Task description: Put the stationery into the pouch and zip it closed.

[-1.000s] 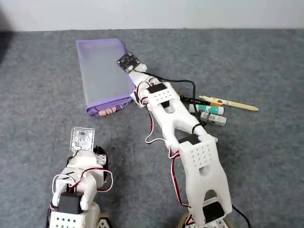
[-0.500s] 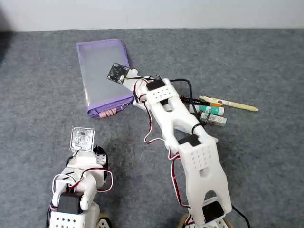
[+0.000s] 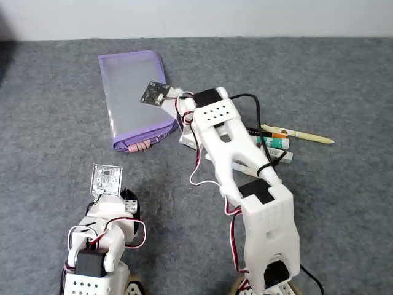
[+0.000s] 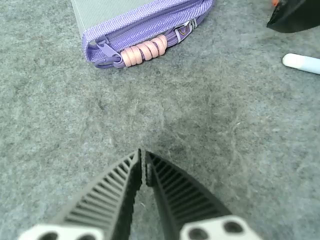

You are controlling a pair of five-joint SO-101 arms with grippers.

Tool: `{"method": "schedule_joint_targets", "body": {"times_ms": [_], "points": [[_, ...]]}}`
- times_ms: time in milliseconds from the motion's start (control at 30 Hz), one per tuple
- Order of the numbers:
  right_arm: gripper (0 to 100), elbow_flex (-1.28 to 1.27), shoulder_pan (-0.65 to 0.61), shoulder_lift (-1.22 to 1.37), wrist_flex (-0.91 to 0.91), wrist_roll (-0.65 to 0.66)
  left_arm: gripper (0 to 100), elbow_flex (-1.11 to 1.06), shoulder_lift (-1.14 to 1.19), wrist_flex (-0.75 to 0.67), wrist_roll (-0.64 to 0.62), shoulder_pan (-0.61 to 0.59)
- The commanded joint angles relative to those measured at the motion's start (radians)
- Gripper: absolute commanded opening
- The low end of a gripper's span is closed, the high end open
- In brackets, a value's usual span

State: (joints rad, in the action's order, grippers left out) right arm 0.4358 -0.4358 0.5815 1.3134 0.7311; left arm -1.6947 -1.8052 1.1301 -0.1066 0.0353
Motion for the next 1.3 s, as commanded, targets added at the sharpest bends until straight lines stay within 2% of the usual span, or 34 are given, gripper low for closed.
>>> {"method": "schedule_joint_targets", "body": {"times_ms": [0, 67, 133, 333, 400, 533, 667, 1267], "points": [[1.2, 0.014, 0.028, -0.044, -0.104, 0.012, 1, 0.01, -0.002, -0.021, 0.005, -0.008], [2.0, 0.014, 0.033, -0.019, -0.189, 0.012, 1, 0.01, -0.002, -0.021, 0.005, -0.008], [6.9, 0.014, 0.041, 0.016, -0.252, 0.012, 1, 0.01, -0.002, -0.021, 0.005, -0.008], [38.8, 0.014, 0.047, 0.125, -0.392, 0.014, 1, 0.01, -0.002, -0.021, 0.005, -0.008], [45.2, 0.014, 0.045, 0.157, -0.42, 0.051, 1, 0.01, -0.002, -0.021, 0.005, -0.008], [43.5, 0.014, 0.045, 0.211, -0.49, 0.199, 1, 0.01, -0.002, -0.021, 0.005, -0.008], [40.3, 0.014, 0.039, 0.237, -0.564, 0.262, 1, 0.01, -0.002, -0.021, 0.005, -0.008], [40.1, 0.008, -0.067, 0.246, -0.582, 0.269, 1, 0.01, -0.002, -0.021, 0.005, -0.008]]}}
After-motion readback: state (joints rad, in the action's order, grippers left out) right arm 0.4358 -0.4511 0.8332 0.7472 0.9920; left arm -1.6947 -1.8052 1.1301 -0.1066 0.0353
